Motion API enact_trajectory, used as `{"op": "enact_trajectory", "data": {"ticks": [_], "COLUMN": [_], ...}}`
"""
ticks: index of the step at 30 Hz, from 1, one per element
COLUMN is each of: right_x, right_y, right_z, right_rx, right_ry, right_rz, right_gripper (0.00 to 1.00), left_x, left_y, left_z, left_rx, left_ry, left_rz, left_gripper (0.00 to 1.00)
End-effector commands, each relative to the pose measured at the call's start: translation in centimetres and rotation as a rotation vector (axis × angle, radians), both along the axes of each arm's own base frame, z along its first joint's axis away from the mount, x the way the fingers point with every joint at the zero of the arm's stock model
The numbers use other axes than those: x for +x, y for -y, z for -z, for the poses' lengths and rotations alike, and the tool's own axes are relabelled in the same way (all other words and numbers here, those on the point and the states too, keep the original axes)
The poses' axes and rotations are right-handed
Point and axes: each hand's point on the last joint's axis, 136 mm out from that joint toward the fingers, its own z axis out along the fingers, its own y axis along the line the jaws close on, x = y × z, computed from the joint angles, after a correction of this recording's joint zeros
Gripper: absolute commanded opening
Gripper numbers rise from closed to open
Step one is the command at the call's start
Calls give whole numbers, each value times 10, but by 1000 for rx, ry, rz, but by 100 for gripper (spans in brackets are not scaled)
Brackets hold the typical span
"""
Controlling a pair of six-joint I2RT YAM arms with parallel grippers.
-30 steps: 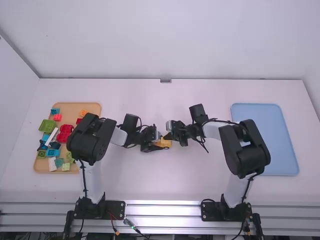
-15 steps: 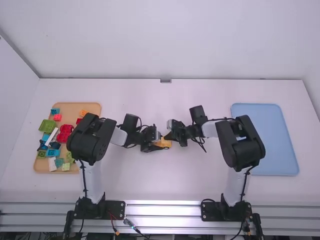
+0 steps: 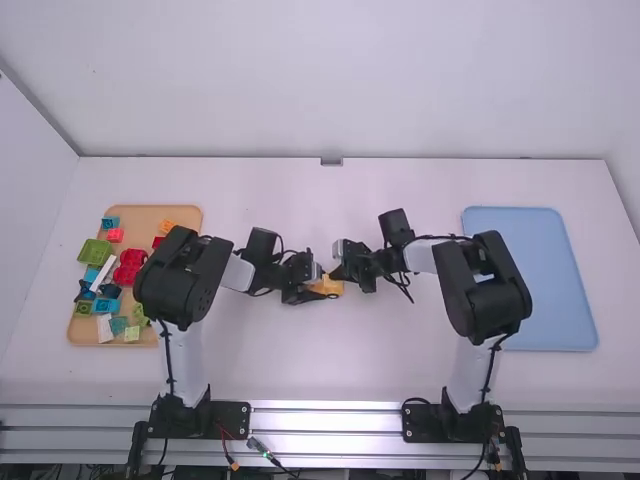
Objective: Assemble lego blocks to make yellow taxi
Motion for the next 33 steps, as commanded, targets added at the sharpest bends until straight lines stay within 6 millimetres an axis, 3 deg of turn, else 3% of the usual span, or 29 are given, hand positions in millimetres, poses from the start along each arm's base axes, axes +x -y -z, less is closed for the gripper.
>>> {"op": "enact_trajectory", "data": {"ticks": [1,12,20,29,33], "right_x": [-2,-15,-14,-13,0], "right_y": [23,12,14,4,-8], "right_z": [40,53,54,38,14], "right_rx": [-192,-291,-302,-195,-122], "right_ry": [-3,40,39,44,76], "right_rz": [43,-17,-12,-41,-47], "right_gripper": [0,0,0,0,0], "left_x": [2,3,2,3,2], "left_y": [0,0,0,0,1], "left_z": [2,1,1,1,1], "left_rx": [-9,-12,-11,-11,-11], "left_ry": [-27,-25,-27,-27,-27], "left_rz": [-8,-11,-11,-11,-10], "left_gripper": [49,48,47,47,48]}}
